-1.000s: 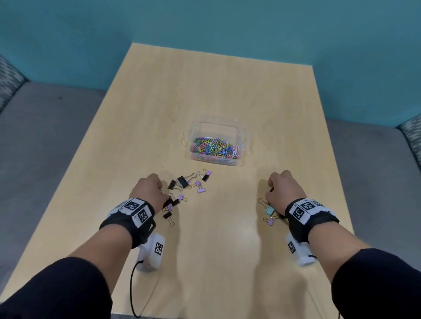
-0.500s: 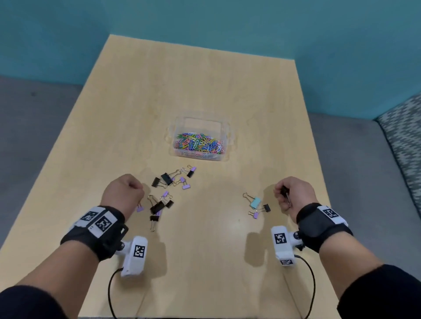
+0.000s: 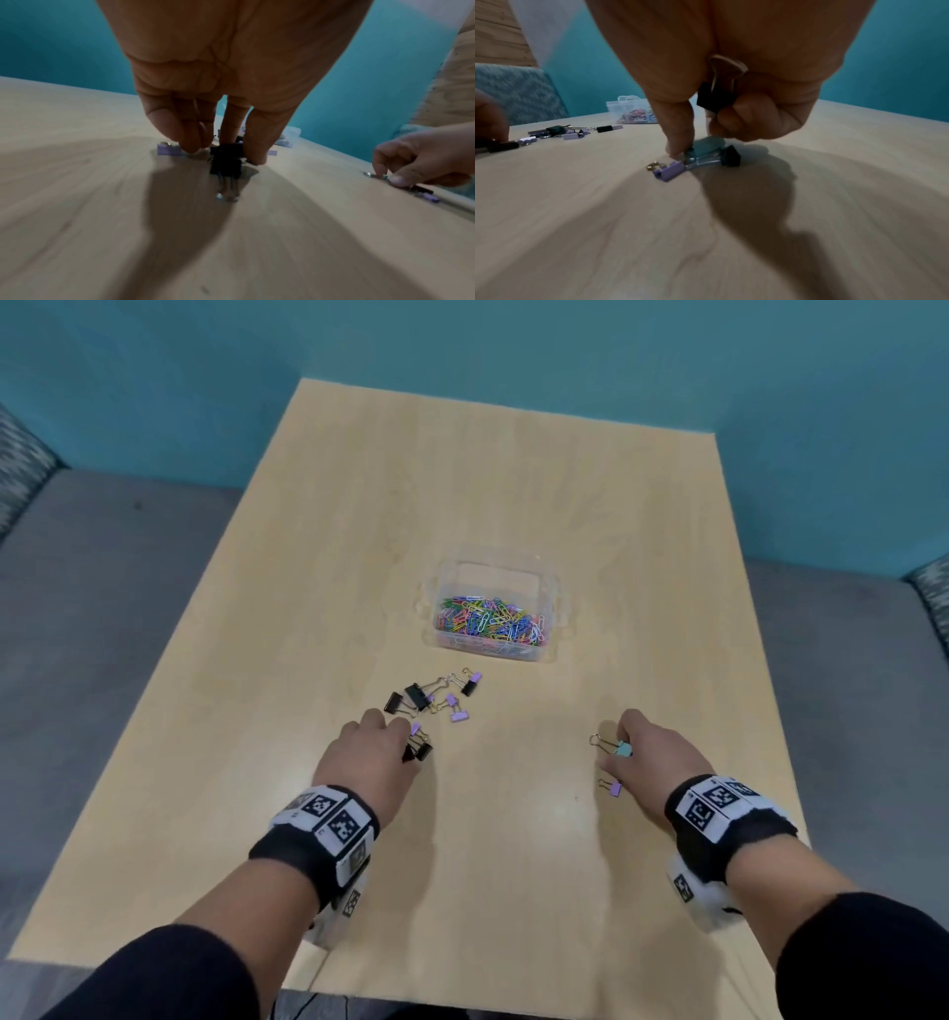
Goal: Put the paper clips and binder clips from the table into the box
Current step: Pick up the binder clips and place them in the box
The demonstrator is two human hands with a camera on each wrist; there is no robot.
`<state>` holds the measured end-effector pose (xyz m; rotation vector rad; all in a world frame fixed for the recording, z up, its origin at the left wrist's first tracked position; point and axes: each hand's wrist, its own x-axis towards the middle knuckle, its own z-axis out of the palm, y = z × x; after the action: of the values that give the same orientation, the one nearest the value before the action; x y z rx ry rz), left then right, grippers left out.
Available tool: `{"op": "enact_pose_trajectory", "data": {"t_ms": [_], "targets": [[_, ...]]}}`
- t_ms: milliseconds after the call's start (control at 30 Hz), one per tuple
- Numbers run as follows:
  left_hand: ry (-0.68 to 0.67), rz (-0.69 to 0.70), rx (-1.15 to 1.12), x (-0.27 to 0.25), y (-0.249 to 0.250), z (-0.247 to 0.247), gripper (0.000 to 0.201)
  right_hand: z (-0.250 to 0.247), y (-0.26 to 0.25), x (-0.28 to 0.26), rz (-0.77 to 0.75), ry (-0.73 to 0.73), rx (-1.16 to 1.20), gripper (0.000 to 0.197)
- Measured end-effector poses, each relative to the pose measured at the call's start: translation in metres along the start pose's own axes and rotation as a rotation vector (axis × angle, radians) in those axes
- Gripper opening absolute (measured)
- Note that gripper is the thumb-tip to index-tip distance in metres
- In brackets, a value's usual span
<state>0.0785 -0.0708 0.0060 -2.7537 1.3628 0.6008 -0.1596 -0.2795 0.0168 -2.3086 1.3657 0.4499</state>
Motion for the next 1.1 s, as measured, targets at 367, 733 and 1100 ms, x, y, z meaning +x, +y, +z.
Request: {"op": "enact_pose_trajectory", "data": {"t_ms": [367,733,1100], "targets": [[-0.037,0.002,0.057,0.005,0.016,0.004,0.011,-0.005,-0.003,0.005,0.044,-0.045,0.146,0.033],[0.022,-0.540,-1.475,-0.003,-0.019,-0.031,0.033,-0.008,-0.007,0.011,0.012,-0.051,0.230,0.029],[0.105,-0.451,-0.891,-0.011,-0.058,-0.018,0.013,-0.014,-0.006,0.033,0.002,-0.082,0.330,0.012]]}}
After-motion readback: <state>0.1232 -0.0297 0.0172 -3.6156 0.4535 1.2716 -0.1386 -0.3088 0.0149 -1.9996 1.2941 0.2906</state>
